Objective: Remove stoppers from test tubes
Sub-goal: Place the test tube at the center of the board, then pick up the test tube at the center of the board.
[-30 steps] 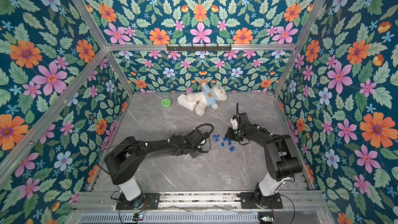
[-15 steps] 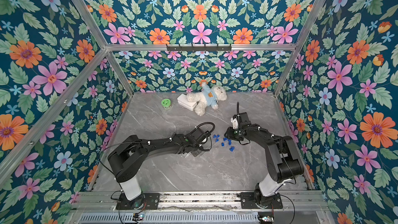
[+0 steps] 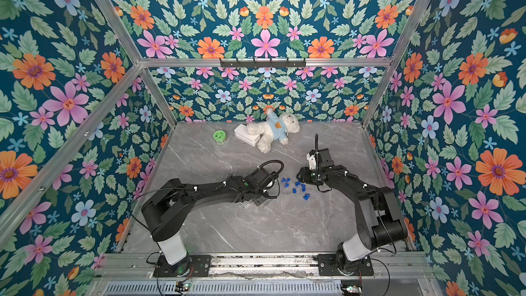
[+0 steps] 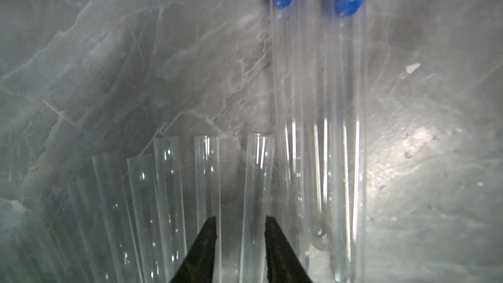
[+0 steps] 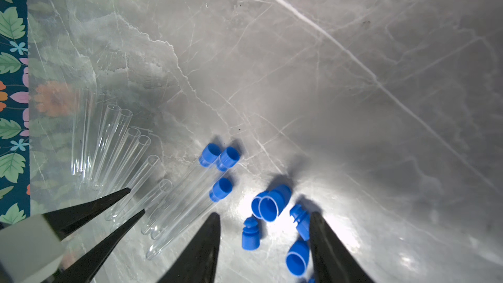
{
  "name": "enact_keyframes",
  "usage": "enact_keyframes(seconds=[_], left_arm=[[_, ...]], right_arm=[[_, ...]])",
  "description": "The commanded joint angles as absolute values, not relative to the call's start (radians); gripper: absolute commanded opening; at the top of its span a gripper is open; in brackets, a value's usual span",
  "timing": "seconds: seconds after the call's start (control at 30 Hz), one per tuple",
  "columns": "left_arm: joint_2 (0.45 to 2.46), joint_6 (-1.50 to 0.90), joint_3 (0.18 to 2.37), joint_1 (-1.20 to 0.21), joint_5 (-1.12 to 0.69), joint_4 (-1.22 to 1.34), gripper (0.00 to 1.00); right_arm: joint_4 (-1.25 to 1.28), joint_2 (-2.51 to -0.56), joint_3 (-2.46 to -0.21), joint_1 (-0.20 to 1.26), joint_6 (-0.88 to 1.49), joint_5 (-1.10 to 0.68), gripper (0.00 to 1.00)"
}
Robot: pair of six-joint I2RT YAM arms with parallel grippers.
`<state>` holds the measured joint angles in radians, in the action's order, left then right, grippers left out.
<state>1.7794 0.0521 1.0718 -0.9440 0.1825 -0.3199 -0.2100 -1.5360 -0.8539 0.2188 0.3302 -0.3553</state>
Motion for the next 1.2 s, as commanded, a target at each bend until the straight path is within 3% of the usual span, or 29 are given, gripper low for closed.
enact_keyframes(seconds=[0.0,0.37,1.17], left_arm=[[1.753,0.044,1.085,-0.943,0.197,-0.352,0.34],[1.807,0.061,1.189,-0.943,0.145,-0.354,0.34],[2.004,0.109,1.351,-0.942,0.101,-0.346,0.30]], right_arm=[[-0.195,-1.520,-0.847,0.220,0.325,-0.339,0.55],[-0.047,-1.375,-0.755,0.216,0.357,-0.386,0.62],[0.005,-1.387,-0.737,0.158,0.427,-0.512,0.65]])
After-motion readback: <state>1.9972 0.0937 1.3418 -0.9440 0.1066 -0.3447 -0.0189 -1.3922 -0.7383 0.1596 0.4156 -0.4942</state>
